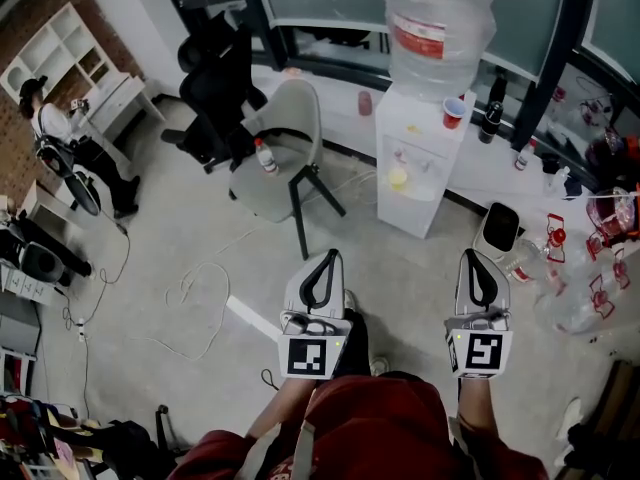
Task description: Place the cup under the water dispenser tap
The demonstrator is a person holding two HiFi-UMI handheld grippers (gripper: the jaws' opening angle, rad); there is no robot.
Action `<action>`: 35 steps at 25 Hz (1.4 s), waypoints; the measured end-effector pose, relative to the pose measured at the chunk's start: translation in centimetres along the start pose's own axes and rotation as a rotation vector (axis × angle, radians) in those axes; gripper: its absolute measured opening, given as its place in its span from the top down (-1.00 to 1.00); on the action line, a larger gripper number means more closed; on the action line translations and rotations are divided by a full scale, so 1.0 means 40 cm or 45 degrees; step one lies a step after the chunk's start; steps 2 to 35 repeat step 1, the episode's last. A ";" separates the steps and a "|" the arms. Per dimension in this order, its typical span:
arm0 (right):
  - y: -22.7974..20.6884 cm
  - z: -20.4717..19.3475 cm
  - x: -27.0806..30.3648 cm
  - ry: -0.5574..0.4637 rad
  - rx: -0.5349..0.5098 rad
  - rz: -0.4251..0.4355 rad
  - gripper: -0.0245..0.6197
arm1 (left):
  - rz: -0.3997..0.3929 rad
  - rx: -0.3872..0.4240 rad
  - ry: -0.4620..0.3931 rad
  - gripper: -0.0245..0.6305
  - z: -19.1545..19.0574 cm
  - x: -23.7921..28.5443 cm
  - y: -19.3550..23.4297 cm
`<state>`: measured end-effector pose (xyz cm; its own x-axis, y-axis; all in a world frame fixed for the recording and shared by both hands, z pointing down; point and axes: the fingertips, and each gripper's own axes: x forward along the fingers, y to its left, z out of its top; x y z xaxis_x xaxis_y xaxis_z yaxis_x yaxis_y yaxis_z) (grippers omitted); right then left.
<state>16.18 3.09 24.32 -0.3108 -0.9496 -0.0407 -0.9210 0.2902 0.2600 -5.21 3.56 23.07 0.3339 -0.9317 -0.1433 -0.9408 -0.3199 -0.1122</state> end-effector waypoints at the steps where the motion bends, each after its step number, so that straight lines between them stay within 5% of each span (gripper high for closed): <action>1: -0.004 0.001 0.001 0.000 -0.001 0.000 0.92 | -0.002 0.002 -0.003 0.93 0.002 0.003 -0.002; 35: -0.004 0.001 0.001 0.000 -0.001 0.000 0.92 | -0.002 0.002 -0.003 0.93 0.002 0.003 -0.002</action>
